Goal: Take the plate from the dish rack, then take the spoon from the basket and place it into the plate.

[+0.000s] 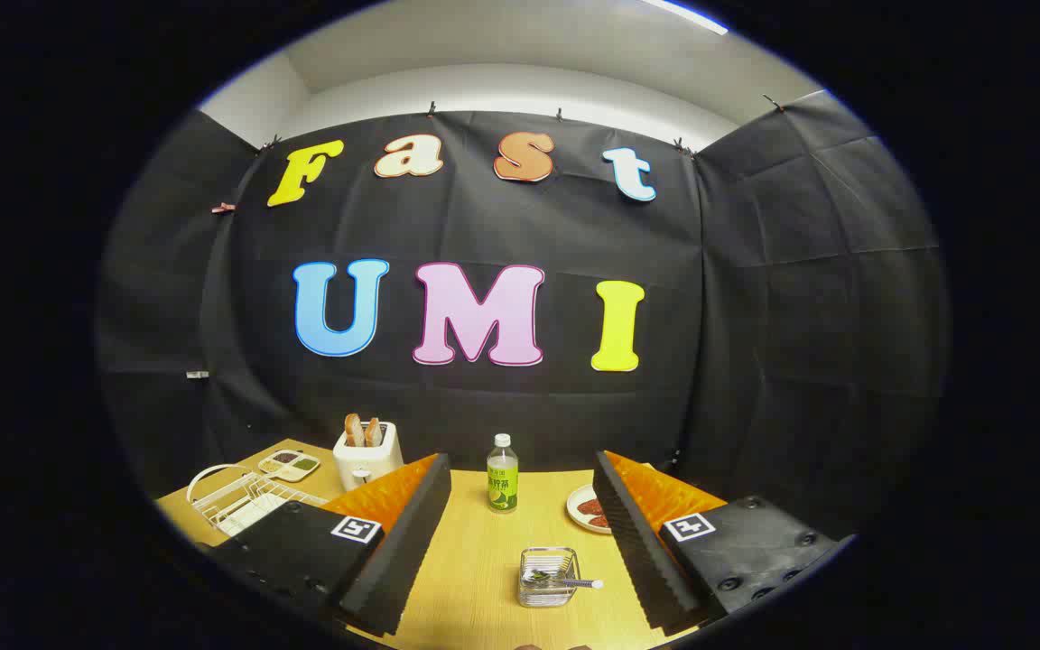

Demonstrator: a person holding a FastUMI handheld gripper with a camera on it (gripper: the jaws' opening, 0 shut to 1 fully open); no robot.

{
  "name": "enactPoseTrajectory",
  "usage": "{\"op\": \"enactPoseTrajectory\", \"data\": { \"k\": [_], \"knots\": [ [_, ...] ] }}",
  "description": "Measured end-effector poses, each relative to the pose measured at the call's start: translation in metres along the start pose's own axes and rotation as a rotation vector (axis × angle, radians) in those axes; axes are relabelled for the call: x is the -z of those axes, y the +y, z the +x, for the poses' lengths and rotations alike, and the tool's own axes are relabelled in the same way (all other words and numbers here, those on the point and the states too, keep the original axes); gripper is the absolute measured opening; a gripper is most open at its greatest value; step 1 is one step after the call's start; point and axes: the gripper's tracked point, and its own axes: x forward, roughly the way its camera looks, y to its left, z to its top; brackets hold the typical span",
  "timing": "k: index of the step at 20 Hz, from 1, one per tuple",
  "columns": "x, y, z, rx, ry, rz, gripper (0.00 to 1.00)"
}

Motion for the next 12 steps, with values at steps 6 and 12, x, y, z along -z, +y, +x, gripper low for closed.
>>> {"op": "enactPoseTrajectory", "data": {
  "k": [6,12],
  "knots": [
    [0.004,0.01,-0.005,-0.023,0.012,-0.009,0.97],
    [0.009,0.013,-0.007,-0.02,0.025,-0.02,0.97]
  ]
}}
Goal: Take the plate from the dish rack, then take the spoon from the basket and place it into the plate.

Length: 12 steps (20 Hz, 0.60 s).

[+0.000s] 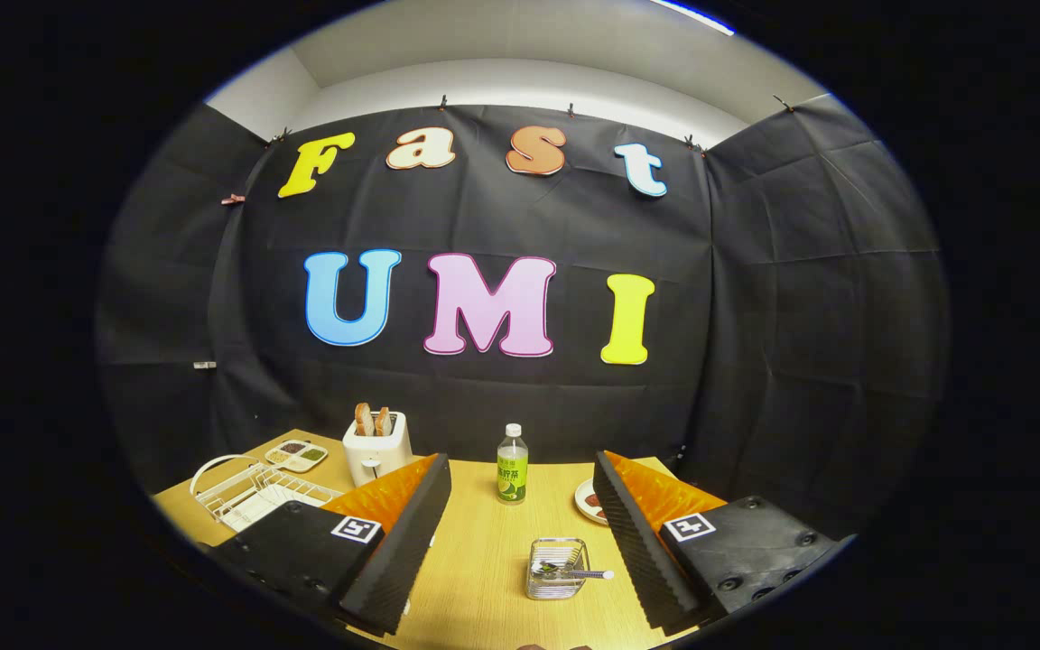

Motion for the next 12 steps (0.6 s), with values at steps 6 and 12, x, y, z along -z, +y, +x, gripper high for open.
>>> {"op": "enactPoseTrajectory", "data": {
  "k": [6,12],
  "knots": [
    [0.006,0.009,0.001,-0.02,0.04,0.012,0.97],
    [0.014,0.032,0.011,-0.065,0.096,-0.008,0.97]
  ]
}}
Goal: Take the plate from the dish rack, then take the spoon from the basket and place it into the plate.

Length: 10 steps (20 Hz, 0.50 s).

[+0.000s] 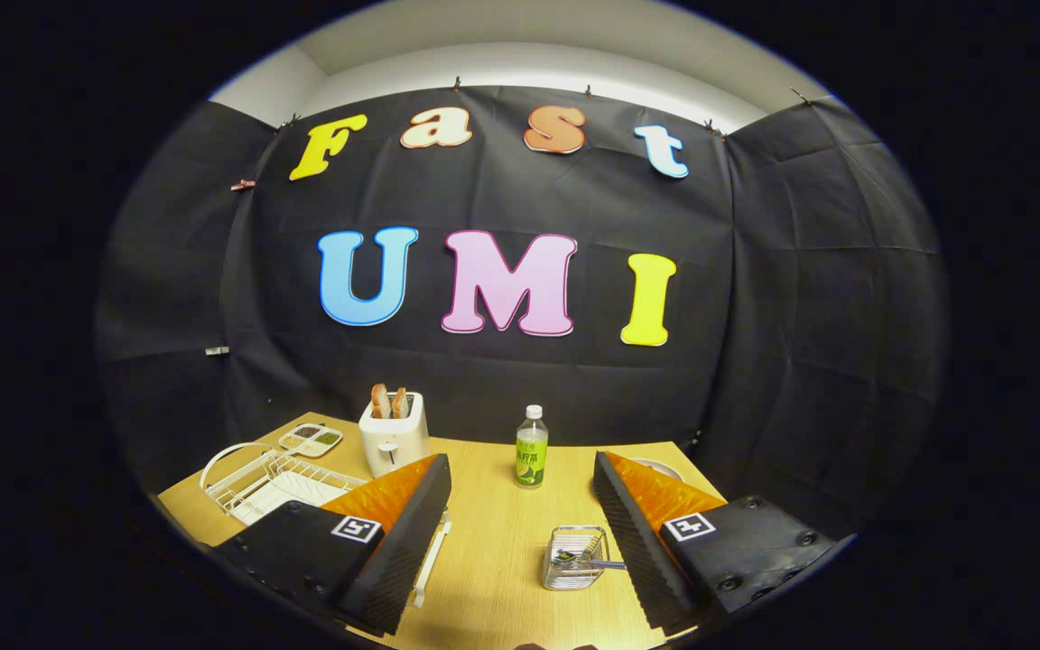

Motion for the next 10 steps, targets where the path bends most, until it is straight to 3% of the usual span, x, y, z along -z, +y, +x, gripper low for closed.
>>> {"op": "enactPoseTrajectory", "data": {
  "k": [10],
  "knots": [
    [-0.002,0.079,0.055,-0.112,0.103,-0.046,0.98]
  ]
}}
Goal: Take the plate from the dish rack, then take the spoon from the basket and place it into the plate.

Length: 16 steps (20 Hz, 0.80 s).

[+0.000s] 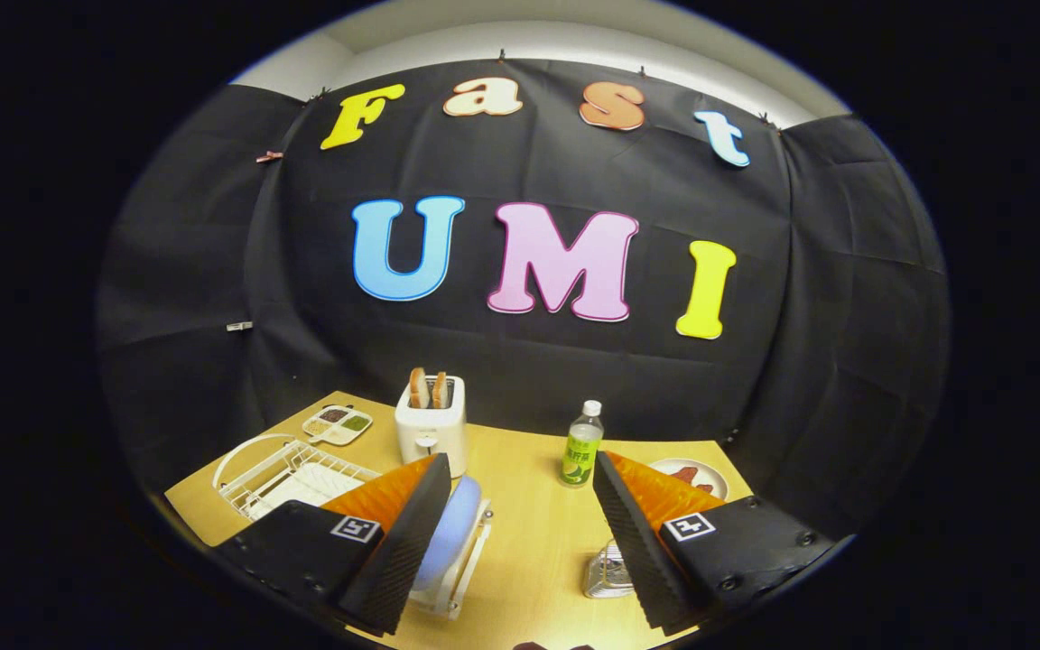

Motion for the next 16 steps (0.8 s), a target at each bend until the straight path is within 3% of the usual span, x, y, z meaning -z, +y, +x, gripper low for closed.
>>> {"op": "enactPoseTrajectory", "data": {
  "k": [8,13,15,16],
  "knots": [
    [0.069,0.038,0.051,0.002,0.256,-0.112,0.97],
    [0.118,0.032,0.067,0.02,0.456,-0.095,0.95],
    [0.129,0.033,0.072,0.019,0.507,-0.057,0.87],
    [0.133,0.036,0.073,0.008,0.532,-0.04,0.77]
  ]
}}
